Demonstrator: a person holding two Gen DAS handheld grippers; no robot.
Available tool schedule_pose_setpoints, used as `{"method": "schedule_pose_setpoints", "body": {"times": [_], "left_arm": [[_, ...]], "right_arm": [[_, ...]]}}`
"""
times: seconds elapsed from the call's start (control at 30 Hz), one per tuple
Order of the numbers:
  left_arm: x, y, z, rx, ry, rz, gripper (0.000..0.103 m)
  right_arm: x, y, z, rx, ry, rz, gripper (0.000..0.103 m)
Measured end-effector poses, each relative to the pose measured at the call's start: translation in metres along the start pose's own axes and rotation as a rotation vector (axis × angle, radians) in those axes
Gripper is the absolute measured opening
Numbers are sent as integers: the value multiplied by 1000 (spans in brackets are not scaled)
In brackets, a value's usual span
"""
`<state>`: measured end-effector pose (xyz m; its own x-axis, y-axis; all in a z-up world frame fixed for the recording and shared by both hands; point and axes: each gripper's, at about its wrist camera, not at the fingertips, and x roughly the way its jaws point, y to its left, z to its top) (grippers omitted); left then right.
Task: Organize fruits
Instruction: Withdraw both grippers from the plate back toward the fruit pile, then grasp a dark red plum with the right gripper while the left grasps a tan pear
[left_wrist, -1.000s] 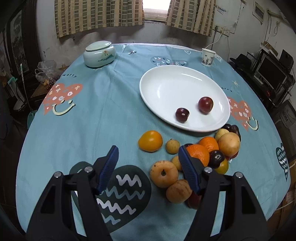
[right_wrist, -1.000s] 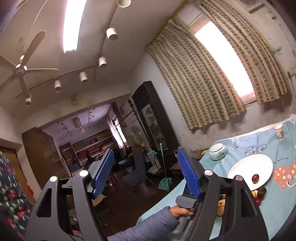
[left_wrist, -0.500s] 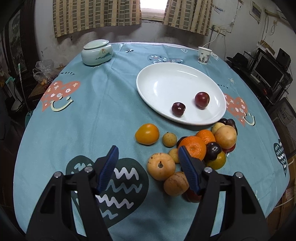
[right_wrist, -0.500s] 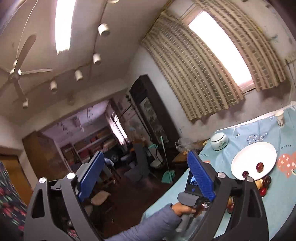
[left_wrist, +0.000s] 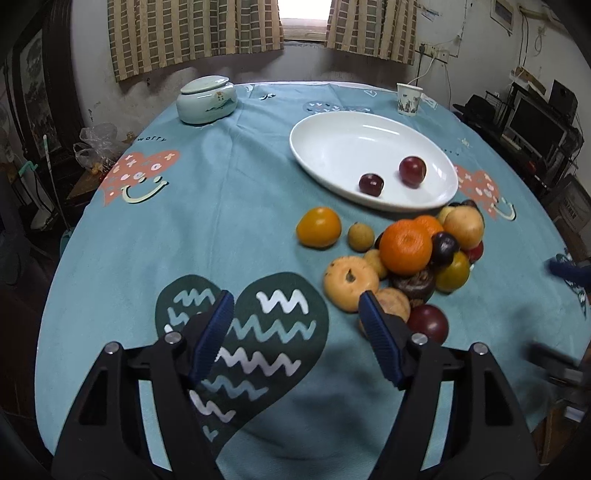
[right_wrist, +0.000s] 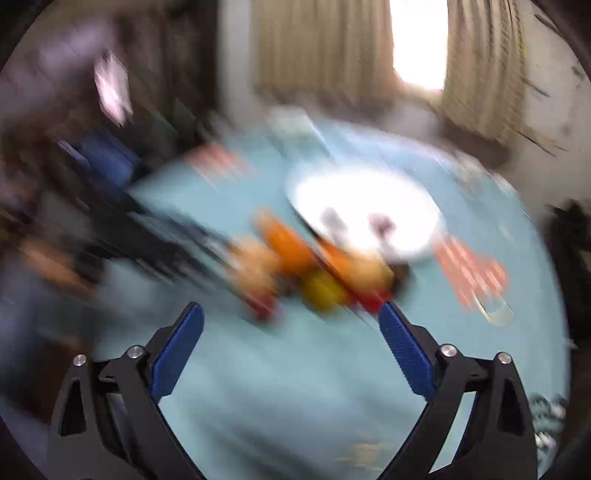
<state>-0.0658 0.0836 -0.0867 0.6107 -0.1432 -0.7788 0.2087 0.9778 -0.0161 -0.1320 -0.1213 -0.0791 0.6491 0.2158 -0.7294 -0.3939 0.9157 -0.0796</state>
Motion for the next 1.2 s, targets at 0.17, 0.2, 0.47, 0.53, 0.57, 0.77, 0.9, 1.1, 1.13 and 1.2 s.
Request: {"method": "schedule_pose_setpoints", "body": {"times": [0.17,0.2,0.47,0.53,0.57,0.77,0.9,1.1,1.13,1.2], "left_arm": [[5,4,-6,8,17,-14,72],[6,6,-6,5,20,-15,72],[16,14,-6,-18,45,-29,72],[19,9,-8,-11,56,-35,72],[21,5,-9,-5,61,-41,72],[28,-27,-12,39,85,-94,72],[36,-45,-11,52,99,-93,74],[49,-58,-6,41,128,-93,71],[52,-60,-5,43,131,-89,63],[55,-62,-5,45,129,-71,56]], "right_arm": [[57,3,-9,52,90,99,74],[61,6,-5,55,86,114,74],[91,24,13,59,153,211,51],[88,30,13,30,137,225,40],[87,30,12,28,133,220,39],[71,9,-1,51,126,206,39],[61,-12,-11,81,122,170,39],[55,-22,-20,89,110,178,39],[55,-24,-22,92,110,182,39],[55,-27,-26,101,110,187,39]]}}
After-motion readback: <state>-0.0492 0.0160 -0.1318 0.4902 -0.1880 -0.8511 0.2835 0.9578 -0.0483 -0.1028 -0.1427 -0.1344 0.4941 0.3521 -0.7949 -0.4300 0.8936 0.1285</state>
